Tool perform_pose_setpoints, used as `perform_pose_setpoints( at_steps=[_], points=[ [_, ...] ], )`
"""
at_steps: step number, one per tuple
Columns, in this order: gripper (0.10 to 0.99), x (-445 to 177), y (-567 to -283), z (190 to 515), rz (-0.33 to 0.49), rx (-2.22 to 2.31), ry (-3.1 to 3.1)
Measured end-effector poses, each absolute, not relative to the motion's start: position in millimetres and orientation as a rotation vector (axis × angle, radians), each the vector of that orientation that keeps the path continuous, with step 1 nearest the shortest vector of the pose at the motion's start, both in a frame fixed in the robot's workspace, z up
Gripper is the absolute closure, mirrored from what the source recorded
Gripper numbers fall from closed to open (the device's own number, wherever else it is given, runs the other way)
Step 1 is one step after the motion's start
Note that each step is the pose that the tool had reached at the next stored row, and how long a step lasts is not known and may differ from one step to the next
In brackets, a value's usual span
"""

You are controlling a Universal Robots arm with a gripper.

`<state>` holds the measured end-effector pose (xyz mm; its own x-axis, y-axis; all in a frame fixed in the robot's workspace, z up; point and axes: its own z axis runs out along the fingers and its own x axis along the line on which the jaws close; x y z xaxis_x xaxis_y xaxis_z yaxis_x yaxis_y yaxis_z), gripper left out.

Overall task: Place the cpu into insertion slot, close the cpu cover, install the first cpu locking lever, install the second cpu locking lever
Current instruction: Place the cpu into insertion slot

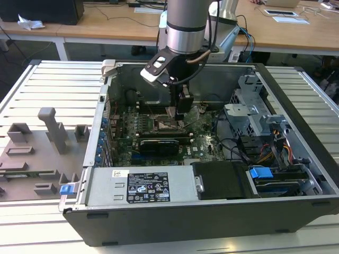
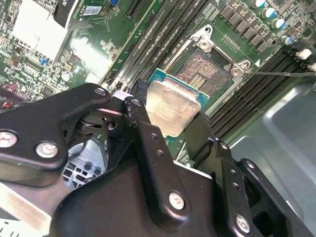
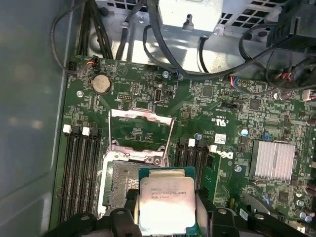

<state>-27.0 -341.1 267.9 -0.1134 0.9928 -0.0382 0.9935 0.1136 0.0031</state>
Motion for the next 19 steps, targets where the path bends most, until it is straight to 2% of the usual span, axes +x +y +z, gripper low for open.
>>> perform_pose_setpoints(
  at_steps=[12,19],
  points=[
    [0.545,-29,-341,268,-0.031,2.162,2.244],
    [0.545,-31,-338,252,-0.031,2.162,2.244]
  ],
)
